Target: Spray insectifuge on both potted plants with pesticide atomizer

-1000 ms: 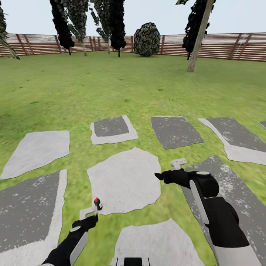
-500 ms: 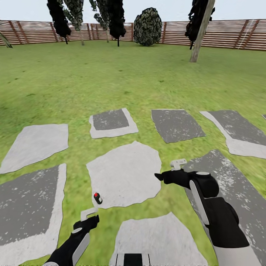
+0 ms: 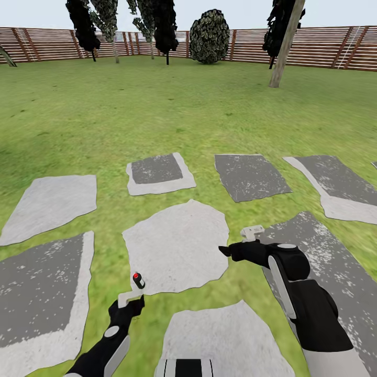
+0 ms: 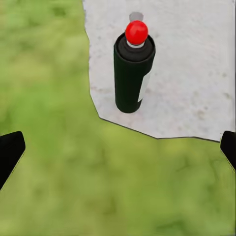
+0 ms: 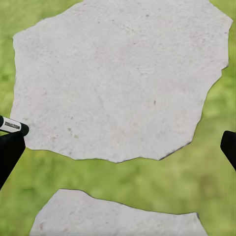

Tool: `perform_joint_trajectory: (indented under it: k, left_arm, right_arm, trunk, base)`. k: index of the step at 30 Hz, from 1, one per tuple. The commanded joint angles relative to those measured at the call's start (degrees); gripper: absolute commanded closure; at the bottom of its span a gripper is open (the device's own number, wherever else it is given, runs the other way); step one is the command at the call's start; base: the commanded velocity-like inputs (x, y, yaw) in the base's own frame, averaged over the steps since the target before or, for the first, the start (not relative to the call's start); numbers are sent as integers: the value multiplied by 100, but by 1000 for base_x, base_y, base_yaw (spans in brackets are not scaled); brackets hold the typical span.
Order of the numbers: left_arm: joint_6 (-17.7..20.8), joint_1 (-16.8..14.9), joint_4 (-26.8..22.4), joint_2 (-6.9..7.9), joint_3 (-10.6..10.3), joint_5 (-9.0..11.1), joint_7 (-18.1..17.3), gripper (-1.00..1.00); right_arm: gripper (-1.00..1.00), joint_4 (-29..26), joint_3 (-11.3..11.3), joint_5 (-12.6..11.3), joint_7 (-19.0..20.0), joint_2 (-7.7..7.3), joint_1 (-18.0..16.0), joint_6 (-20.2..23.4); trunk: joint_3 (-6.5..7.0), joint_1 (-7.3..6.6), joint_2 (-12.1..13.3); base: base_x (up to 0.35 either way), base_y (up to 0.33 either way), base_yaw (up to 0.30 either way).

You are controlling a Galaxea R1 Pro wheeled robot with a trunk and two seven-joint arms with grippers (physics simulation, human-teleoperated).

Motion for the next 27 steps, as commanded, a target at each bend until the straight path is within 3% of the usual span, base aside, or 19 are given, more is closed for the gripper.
perform_joint_trajectory:
  k: [1, 11, 21, 27]
  left_arm:
    - [-109, 0, 40, 3, -54, 51, 46, -100]
    - [-247, 7, 137, -17, -72, 63, 14, -100]
    - [-240, 6, 147, -8, -65, 88, -23, -100]
    - [-243, 6, 230, -6, -64, 78, -25, -100]
  right_arm:
    - [-100, -4, 6, 3, 5, -4, -4, 24]
    - [-100, -4, 6, 3, 5, -7, -2, 24]
    - [-100, -4, 6, 3, 5, -10, -1, 24]
    - [-100, -4, 6, 3, 5, -12, 3, 24]
  trunk:
    - [-4, -1, -2]
    - [-4, -1, -2]
    - [-4, -1, -2]
    - [-4, -1, -2]
  base:
    - [0, 0, 0]
    - [206, -4, 0]
    - [52, -3, 0]
    - [209, 0, 0]
